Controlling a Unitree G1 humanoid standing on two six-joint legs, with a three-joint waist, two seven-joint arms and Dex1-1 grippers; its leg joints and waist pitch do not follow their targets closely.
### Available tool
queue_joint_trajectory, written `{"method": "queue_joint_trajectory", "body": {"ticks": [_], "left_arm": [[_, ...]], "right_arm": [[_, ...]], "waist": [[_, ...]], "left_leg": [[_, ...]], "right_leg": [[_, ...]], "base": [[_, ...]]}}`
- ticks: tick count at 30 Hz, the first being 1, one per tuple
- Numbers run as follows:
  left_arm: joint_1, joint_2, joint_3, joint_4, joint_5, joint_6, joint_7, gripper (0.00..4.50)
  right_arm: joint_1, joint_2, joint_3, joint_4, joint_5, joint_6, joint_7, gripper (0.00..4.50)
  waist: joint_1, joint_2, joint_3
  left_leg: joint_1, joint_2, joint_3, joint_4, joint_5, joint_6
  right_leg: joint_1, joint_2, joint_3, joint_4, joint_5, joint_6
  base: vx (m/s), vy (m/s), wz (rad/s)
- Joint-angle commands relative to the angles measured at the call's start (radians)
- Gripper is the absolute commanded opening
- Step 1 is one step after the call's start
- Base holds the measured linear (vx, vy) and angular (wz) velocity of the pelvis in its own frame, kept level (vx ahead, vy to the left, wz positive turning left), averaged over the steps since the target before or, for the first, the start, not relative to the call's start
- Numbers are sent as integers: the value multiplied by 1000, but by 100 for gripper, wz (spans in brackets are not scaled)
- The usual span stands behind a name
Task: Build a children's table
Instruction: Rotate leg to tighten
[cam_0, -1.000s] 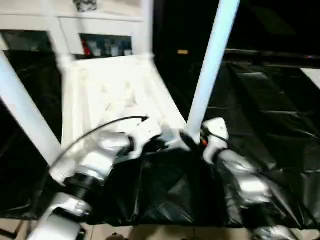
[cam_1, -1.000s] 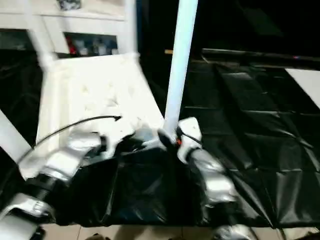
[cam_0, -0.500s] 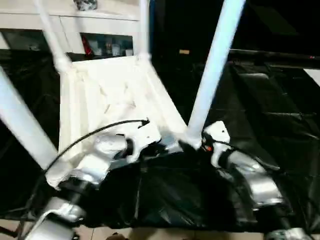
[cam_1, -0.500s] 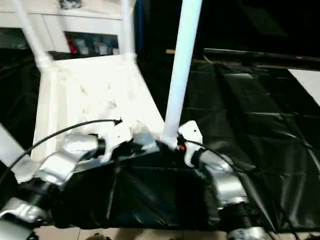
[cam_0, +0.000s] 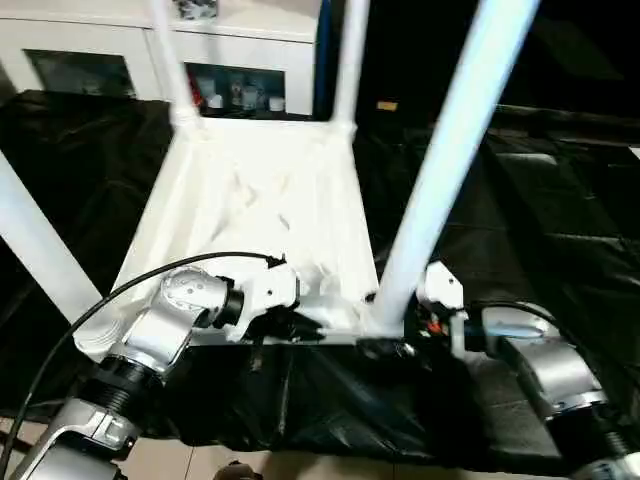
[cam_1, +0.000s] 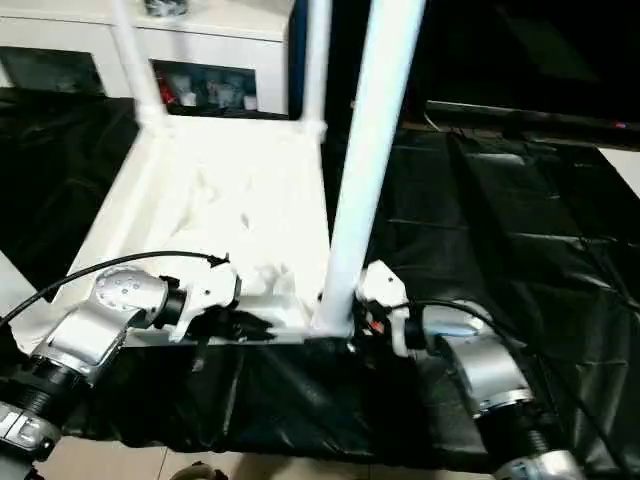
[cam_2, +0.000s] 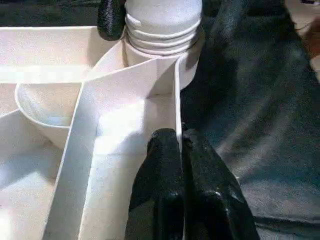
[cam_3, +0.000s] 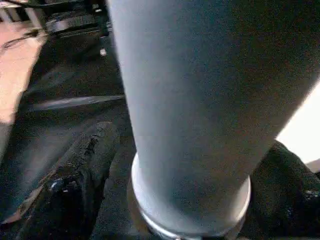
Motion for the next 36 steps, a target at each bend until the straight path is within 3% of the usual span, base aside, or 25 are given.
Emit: {"method": "queue_joint_trajectory", "body": {"ticks": [1, 5, 9, 14, 20, 22, 26, 27, 28, 29, 32, 33, 34, 35, 36], "left_arm": [[-37, 3, -8, 0, -21, -25, -33, 0], [-54, 12, -14, 19, -24, -32, -56, 0], [-58, 7, -8, 32, -24, -40, -51, 0], [-48, -12, 3, 27, -35, -28, -30, 0], [-40, -73, 22, 13, -29, 6, 88, 0], [-35, -97, 17, 6, -3, 22, 146, 0], [-34, -129, 11, 6, 25, 45, 215, 0], [-36, -144, 11, 10, 33, 56, 247, 0], [-47, -198, -3, 16, 64, 82, 335, 0], [-49, -204, -5, 17, 68, 84, 344, 0], [-56, -241, -16, 19, 94, 98, 401, 0], [-57, -259, -23, 18, 107, 106, 423, 0], [-58, -268, -26, 17, 113, 110, 433, 0], [-58, -272, -29, 16, 118, 112, 441, 0], [-57, -276, -32, 14, 120, 112, 444, 0]], "right_arm": [[-8, -17, 29, -27, 14, 19, 52, 355], [-12, -25, 44, -35, 15, 28, 79, 313], [-8, -19, 48, -38, 12, 26, 77, 300], [7, 0, 27, -41, 16, 20, 34, 271], [11, 107, -25, 19, -34, -18, -209, 266], [12, 165, -45, 39, -49, -11, -322, 266], [14, 225, -61, 66, -81, -19, -457, 265], [13, 250, -67, 78, -92, -19, -508, 265], [-2, 337, -93, 133, -130, 4, -707, 265], [-5, 346, -96, 139, -133, 7, -728, 265], [-22, 398, -106, 176, -152, 11, -825, 265], [-27, 415, -100, 186, -158, -6, -843, 265], [-29, 424, -95, 190, -161, -18, -849, 265], [-31, 430, -94, 192, -159, -24, -849, 300], [-30, 437, -91, 190, -154, -25, -842, 321]], "waist": [[2, -2, -67], [6, -3, -69], [9, -4, -70], [9, -6, -68], [1, -4, -66], [-14, -5, -65], [-26, -7, -65], [-28, -6, -65], [-28, -4, -66], [-30, 1, -63], [-36, 0, -65], [-34, 8, -62], [-36, 4, -63], [-31, 12, -65], [-32, 8, -65]], "left_leg": [[12, 22, 4, -63, -273, 35], [10, 23, 4, -62, -259, 33], [9, 23, 3, -62, -257, 27], [9, 22, 2, -63, -271, 22], [9, 19, -3, -68, -312, -4], [6, 17, -6, -70, -320, -17], [6, 15, -6, -69, -323, -15], [8, 15, -5, -70, -322, -16], [8, 16, -5, -69, -314, -19], [8, 17, -5, -72, -317, -25], [7, 14, -11, -75, -343, -37], [17, 13, -8, -73, -377, -34], [15, 12, -8, -73, -381, -30], [14, 12, -10, -74, -379, -27], [14, 12, -8, -73, -382, -22]], "right_leg": [[44, -44, 37, -68, -273, -200], [44, -46, 37, -65, -263, -200], [45, -46, 36, -63, -254, -202], [45, -48, 36, -67, -284, -193], [41, -49, 33, -76, -367, -166], [42, -49, 32, -79, -389, -151], [40, -47, 32, -83, -404, -140], [37, -48, 33, -84, -410, -138], [37, -49, 34, -83, -398, -140], [34, -48, 35, -83, -396, -143], [40, -47, 30, -86, -437, -122], [29, -46, 33, -92, -440, -121], [32, -45, 33, -94, -443, -118], [35, -46, 33, -93, -440, -114], [33, -44, 33, -94, -430, -114]], "base": [[0, 0, 0], [0, 0, 0], [0, 0, 0], [0, 0, 0], [0, 0, 0], [0, 0, 0], [0, 0, 0], [0, 0, 0], [0, 0, 0], [0, 0, 0], [0, 0, 0], [0, 0, 0], [0, 0, 0], [0, 0, 0], [0, 0, 0]]}}
